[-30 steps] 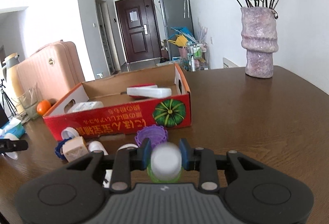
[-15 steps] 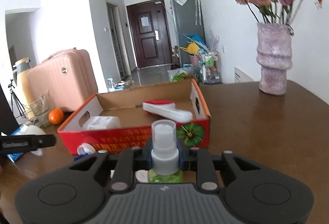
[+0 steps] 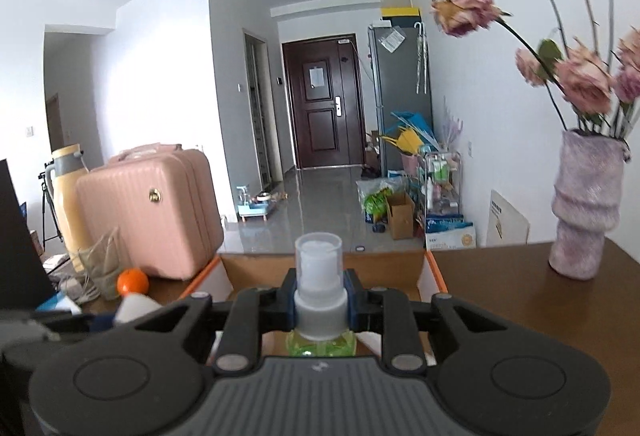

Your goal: Organize rigid objects

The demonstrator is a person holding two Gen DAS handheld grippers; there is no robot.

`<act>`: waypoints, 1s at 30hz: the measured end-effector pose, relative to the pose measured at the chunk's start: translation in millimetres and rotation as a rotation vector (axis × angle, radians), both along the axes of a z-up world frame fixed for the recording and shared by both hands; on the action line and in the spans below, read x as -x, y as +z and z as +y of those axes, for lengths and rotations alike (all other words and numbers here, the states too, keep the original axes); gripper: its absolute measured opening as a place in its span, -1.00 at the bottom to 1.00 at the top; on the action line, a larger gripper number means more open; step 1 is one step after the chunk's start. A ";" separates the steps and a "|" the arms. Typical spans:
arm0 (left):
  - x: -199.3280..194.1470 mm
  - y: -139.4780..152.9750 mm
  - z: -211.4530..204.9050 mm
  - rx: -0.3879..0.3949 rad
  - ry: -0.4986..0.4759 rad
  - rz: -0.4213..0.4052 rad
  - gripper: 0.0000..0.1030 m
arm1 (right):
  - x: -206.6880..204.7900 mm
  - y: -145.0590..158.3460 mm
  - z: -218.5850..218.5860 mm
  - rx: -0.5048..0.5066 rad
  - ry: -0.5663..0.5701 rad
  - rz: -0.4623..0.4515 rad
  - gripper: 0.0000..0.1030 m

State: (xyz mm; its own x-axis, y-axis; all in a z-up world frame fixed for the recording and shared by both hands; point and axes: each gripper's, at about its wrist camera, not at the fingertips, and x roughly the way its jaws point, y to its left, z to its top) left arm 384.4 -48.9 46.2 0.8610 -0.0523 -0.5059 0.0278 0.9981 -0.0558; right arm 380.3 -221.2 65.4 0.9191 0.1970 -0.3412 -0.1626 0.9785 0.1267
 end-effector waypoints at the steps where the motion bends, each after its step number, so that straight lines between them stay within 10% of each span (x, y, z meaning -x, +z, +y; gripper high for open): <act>1: -5.8 -1.0 0.0 0.000 0.003 0.002 -0.13 | -7.9 1.8 1.2 -0.001 0.001 -0.001 -0.58; 30: -121.5 -55.8 12.0 -0.038 0.054 0.045 -0.13 | -107.4 -74.8 32.9 0.031 0.040 0.055 -0.58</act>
State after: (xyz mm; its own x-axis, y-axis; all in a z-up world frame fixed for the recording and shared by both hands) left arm 505.9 -37.0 -9.6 0.8386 0.0139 -0.5446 -0.0283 0.9994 -0.0180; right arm 487.7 -188.4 -9.4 0.8904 0.2214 -0.3978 -0.1948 0.9750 0.1068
